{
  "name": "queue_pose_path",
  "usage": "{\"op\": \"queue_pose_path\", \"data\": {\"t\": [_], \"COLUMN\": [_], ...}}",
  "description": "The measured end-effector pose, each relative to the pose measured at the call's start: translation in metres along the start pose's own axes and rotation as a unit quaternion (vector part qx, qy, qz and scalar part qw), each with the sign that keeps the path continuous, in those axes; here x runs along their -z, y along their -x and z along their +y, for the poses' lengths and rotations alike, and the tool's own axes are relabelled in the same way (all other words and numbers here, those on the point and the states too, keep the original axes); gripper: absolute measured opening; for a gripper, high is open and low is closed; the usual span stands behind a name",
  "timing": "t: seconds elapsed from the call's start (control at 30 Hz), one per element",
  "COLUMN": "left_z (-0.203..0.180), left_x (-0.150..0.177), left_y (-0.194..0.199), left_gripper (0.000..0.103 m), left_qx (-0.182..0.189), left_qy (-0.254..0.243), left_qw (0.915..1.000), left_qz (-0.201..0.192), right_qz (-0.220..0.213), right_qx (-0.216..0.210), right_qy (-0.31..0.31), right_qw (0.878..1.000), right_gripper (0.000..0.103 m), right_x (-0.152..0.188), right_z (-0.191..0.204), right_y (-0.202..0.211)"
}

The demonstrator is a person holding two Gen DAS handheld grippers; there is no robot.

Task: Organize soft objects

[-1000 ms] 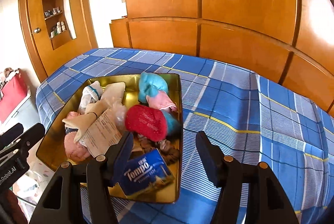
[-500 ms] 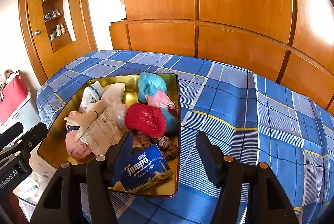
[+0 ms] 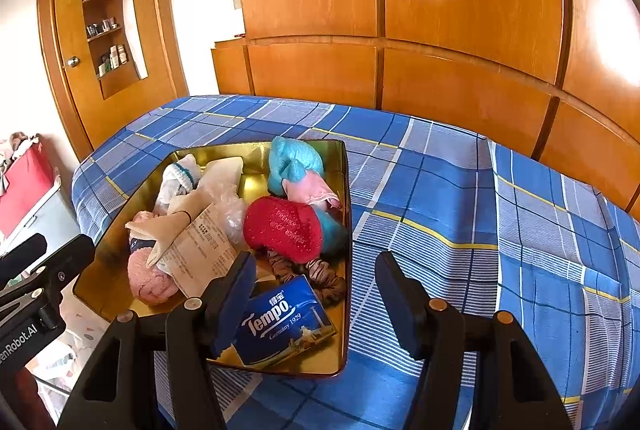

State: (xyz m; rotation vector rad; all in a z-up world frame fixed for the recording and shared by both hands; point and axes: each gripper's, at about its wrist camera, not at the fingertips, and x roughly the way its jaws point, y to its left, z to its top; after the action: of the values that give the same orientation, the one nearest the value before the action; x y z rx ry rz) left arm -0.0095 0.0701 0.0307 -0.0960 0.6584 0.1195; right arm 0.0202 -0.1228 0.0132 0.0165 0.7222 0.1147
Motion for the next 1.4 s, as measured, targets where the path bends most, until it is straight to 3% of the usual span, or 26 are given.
{"op": "queue_pose_path", "data": {"t": [1.03,1.4], "left_z": [0.0016,0.0009], "left_x": [0.0028,0.0026], "left_y": [-0.0005,-0.0003], "left_gripper": [0.083,0.088], "left_qx": [0.0,-0.001], "left_qy": [-0.001,-0.002], "left_qw": [1.0,1.0], "left_qz": [0.004,0.004], "right_qz": [0.004,0.005], "right_qx": [-0.003,-0.004], "right_qy": [-0.005,-0.007], "right_qw": [1.0,1.0], "right_gripper": [0.063,0.063], "right_x": [0.003,0.0047], "right_z": [-0.0012,-0.0023], "right_y": [-0.0013,-0.0019]}}
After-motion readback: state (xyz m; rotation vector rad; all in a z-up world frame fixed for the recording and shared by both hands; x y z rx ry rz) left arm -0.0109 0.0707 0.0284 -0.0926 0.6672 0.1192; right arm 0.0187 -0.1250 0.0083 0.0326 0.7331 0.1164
